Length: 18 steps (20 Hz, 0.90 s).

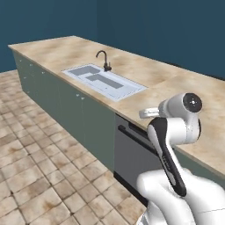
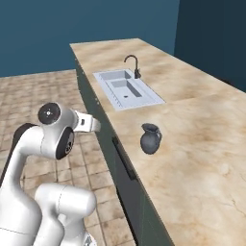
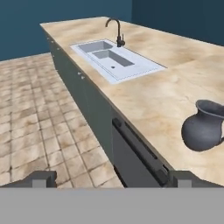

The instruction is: Move the lemon wedge and potato from the top shelf to the second highest shelf to make space. Then, place the pitcher from the counter on the cleared top shelf.

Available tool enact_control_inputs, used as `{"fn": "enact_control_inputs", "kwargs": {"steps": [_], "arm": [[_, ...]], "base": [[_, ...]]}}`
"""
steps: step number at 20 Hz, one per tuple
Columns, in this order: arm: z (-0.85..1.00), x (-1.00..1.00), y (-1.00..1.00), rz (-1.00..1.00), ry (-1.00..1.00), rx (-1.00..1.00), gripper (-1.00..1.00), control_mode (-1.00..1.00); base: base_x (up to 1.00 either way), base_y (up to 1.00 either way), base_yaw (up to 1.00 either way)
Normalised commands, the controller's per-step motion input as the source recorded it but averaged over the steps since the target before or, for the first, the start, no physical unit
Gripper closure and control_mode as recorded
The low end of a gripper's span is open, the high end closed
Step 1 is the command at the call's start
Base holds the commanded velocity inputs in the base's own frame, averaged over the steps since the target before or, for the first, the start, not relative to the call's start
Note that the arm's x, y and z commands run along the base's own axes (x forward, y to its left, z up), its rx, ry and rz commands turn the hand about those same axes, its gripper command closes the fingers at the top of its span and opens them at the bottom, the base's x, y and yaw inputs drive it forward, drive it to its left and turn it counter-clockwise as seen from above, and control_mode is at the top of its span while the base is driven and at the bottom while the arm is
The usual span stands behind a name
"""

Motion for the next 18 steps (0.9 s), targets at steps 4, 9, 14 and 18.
{"fn": "enact_control_inputs", "kwargs": {"steps": [4, 9, 14, 18], "arm": [[-0.11, 0.59, -0.73, 0.05, 0.0, 0.04, -1.0, -1.0], [-0.01, 0.51, -0.66, 0.06, 0.0, 0.02, -1.0, -1.0], [0.0, 0.29, -0.69, 0.03, 0.03, 0.0, -1.0, -1.0], [0.0, 0.23, -0.62, 0.03, 0.12, 0.0, -1.0, -1.0]], "base": [[0.0, 0.0, 0.0], [0.0, 0.0, 0.0], [0.0, 0.0, 0.0], [0.0, 0.0, 0.0]]}}
